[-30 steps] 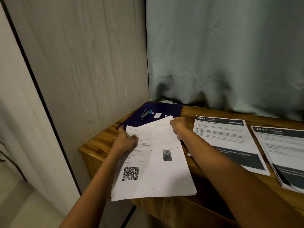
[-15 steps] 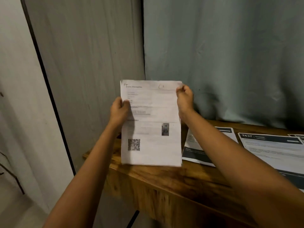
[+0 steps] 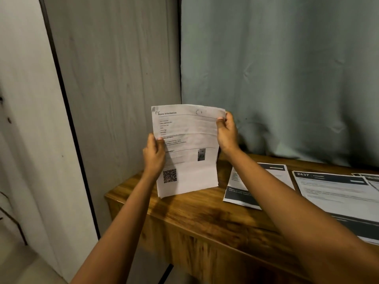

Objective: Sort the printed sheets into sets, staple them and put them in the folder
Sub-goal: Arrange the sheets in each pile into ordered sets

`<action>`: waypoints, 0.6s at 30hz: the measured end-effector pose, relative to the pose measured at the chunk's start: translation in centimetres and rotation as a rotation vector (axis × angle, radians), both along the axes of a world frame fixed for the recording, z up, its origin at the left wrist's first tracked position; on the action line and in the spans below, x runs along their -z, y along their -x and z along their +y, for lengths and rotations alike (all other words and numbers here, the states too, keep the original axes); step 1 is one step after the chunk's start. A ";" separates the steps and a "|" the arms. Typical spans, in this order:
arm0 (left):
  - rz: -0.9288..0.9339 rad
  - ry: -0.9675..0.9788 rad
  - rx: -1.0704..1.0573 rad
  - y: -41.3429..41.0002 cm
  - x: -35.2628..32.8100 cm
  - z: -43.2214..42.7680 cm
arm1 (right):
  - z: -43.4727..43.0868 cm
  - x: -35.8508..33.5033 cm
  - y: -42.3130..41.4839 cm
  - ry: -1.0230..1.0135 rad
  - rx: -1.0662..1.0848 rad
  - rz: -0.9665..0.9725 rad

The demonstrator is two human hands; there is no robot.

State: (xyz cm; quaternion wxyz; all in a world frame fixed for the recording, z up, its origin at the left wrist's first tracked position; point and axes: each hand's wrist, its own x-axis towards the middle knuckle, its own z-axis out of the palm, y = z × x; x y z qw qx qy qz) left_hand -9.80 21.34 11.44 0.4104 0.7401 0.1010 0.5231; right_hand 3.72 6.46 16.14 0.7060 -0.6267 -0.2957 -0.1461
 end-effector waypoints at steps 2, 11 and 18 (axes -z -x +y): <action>-0.005 -0.014 -0.014 0.0 -0.3 0.3 | -0.1 -0.6 0.0 -0.026 0.024 -0.022; 0.019 0.084 0.015 0.2 -3.0 0.7 | -0.2 -3.2 -0.9 -0.002 0.162 -0.045; 0.131 0.427 0.377 0.4 -2.8 1.9 | 0.3 -2.0 -2.9 0.171 0.099 0.249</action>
